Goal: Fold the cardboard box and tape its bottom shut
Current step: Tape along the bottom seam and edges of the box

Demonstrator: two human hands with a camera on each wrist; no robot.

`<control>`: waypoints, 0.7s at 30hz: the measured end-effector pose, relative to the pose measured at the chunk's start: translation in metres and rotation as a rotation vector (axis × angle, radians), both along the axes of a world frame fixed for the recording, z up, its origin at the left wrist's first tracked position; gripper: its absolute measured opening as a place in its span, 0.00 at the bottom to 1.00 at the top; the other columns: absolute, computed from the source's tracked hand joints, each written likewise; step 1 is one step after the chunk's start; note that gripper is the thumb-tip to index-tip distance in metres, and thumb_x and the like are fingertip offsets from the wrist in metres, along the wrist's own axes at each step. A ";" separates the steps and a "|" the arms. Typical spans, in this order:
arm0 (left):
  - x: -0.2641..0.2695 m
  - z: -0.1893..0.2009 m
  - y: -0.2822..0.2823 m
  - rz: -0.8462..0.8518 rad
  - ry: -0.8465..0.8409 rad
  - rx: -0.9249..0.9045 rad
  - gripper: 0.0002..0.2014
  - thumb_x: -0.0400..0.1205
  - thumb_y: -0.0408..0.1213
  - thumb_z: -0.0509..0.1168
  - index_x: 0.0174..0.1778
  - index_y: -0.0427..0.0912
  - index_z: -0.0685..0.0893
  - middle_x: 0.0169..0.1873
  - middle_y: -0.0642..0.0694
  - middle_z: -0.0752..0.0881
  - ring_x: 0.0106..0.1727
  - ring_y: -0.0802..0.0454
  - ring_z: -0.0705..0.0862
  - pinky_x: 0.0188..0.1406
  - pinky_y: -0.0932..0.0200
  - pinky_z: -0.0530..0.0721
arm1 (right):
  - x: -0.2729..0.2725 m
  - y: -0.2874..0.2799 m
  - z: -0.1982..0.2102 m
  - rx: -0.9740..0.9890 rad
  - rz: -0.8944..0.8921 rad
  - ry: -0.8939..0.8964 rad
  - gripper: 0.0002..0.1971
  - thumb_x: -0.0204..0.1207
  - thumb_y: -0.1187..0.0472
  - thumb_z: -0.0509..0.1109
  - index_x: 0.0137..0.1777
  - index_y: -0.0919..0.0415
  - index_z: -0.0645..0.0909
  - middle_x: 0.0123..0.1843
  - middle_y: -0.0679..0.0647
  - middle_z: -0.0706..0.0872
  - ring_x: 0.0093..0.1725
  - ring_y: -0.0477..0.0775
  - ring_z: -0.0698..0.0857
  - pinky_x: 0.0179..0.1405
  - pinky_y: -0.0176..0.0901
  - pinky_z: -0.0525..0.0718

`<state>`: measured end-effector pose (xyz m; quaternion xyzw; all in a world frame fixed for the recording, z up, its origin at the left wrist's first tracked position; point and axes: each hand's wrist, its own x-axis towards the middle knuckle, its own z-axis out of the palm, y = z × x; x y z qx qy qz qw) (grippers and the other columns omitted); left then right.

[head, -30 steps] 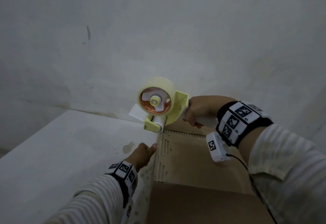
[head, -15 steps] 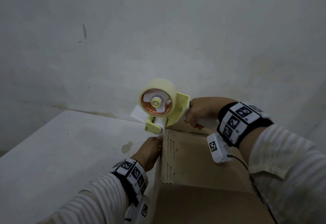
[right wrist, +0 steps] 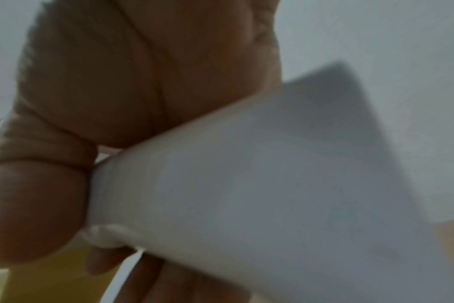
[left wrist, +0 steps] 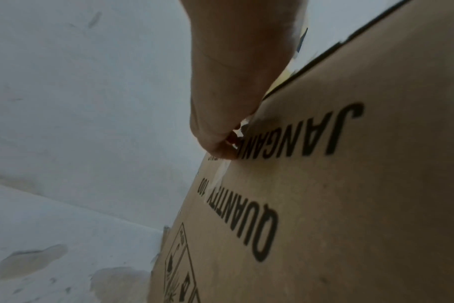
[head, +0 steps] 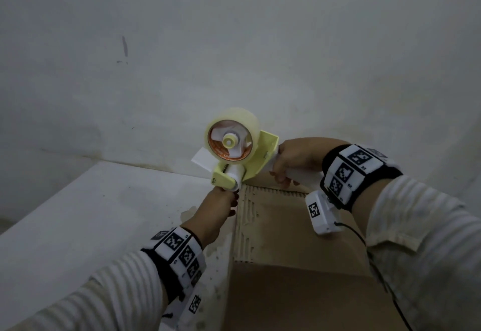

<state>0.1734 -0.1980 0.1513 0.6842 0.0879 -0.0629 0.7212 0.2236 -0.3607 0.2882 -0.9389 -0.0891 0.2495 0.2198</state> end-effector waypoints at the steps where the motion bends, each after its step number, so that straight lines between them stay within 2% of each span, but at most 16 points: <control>1: -0.007 0.006 0.000 -0.015 0.008 -0.036 0.18 0.82 0.35 0.56 0.68 0.45 0.75 0.63 0.41 0.82 0.63 0.43 0.81 0.58 0.47 0.81 | 0.000 -0.001 0.000 0.008 0.001 0.006 0.02 0.72 0.70 0.69 0.43 0.65 0.82 0.40 0.62 0.88 0.41 0.60 0.88 0.43 0.51 0.84; 3: -0.015 0.015 0.001 -0.068 0.000 -0.062 0.16 0.83 0.35 0.57 0.67 0.49 0.76 0.62 0.46 0.83 0.63 0.46 0.80 0.58 0.51 0.80 | 0.001 -0.002 0.001 0.014 0.004 0.024 0.04 0.74 0.69 0.68 0.47 0.65 0.82 0.44 0.63 0.89 0.43 0.60 0.89 0.43 0.51 0.85; 5: -0.022 0.024 -0.002 -0.140 0.023 -0.031 0.11 0.84 0.40 0.60 0.62 0.51 0.78 0.55 0.49 0.86 0.58 0.49 0.82 0.57 0.53 0.79 | 0.001 -0.002 0.003 0.007 0.021 0.044 0.08 0.76 0.67 0.66 0.53 0.69 0.83 0.47 0.64 0.89 0.45 0.60 0.89 0.44 0.51 0.85; 6: -0.025 0.027 -0.003 -0.158 0.044 -0.004 0.12 0.83 0.43 0.62 0.62 0.50 0.79 0.53 0.50 0.86 0.58 0.50 0.82 0.58 0.53 0.79 | -0.001 -0.003 0.004 0.003 0.029 0.052 0.10 0.76 0.67 0.66 0.55 0.70 0.82 0.48 0.64 0.89 0.46 0.60 0.89 0.45 0.51 0.85; 8: -0.026 0.031 -0.005 -0.148 0.082 0.019 0.13 0.82 0.44 0.65 0.61 0.47 0.81 0.49 0.51 0.88 0.55 0.51 0.83 0.53 0.55 0.78 | -0.001 -0.005 0.008 0.019 0.055 0.059 0.11 0.75 0.66 0.66 0.54 0.71 0.82 0.48 0.65 0.89 0.47 0.61 0.90 0.49 0.54 0.86; 10: -0.025 0.035 -0.009 -0.103 0.128 0.020 0.09 0.81 0.41 0.67 0.56 0.46 0.82 0.44 0.49 0.88 0.49 0.50 0.84 0.48 0.56 0.80 | -0.003 -0.009 0.011 0.037 0.092 0.063 0.11 0.75 0.64 0.67 0.52 0.72 0.82 0.48 0.66 0.88 0.47 0.62 0.90 0.50 0.56 0.87; 12: -0.027 0.043 -0.012 -0.049 0.191 0.031 0.11 0.80 0.38 0.69 0.57 0.43 0.83 0.47 0.44 0.88 0.51 0.45 0.85 0.54 0.49 0.83 | -0.006 -0.014 0.006 0.049 0.119 0.054 0.12 0.74 0.61 0.66 0.50 0.71 0.83 0.48 0.67 0.89 0.47 0.64 0.90 0.49 0.58 0.88; 14: -0.028 0.048 -0.015 -0.009 0.255 0.049 0.17 0.78 0.37 0.71 0.63 0.41 0.82 0.57 0.38 0.87 0.61 0.38 0.83 0.67 0.40 0.79 | -0.007 -0.021 -0.005 0.097 0.120 -0.006 0.14 0.71 0.57 0.65 0.45 0.69 0.84 0.49 0.67 0.89 0.46 0.67 0.90 0.46 0.59 0.88; 16: -0.031 0.052 -0.021 0.045 0.299 0.068 0.18 0.79 0.36 0.70 0.64 0.40 0.81 0.61 0.36 0.85 0.62 0.37 0.82 0.68 0.36 0.77 | -0.007 -0.028 -0.013 0.146 0.120 -0.036 0.16 0.67 0.52 0.63 0.41 0.66 0.82 0.47 0.67 0.90 0.45 0.69 0.90 0.44 0.58 0.86; 17: -0.032 0.055 -0.025 0.079 0.314 0.070 0.17 0.80 0.36 0.68 0.64 0.39 0.81 0.59 0.36 0.85 0.59 0.38 0.83 0.65 0.38 0.80 | -0.007 -0.032 -0.016 0.167 0.128 -0.014 0.15 0.66 0.52 0.63 0.40 0.66 0.81 0.44 0.66 0.89 0.44 0.69 0.90 0.44 0.57 0.86; 19: -0.031 0.058 -0.032 0.148 0.316 0.084 0.14 0.82 0.35 0.66 0.62 0.37 0.80 0.50 0.37 0.85 0.46 0.41 0.82 0.50 0.46 0.84 | -0.009 -0.037 -0.019 0.236 0.140 0.028 0.08 0.71 0.59 0.65 0.38 0.64 0.74 0.36 0.64 0.83 0.33 0.64 0.86 0.38 0.51 0.84; 21: -0.030 0.061 -0.038 0.204 0.306 0.110 0.09 0.83 0.33 0.64 0.57 0.37 0.80 0.40 0.39 0.83 0.37 0.44 0.79 0.40 0.51 0.80 | -0.007 -0.043 -0.021 0.314 0.134 0.064 0.05 0.75 0.65 0.64 0.40 0.63 0.70 0.34 0.63 0.76 0.27 0.59 0.79 0.34 0.50 0.82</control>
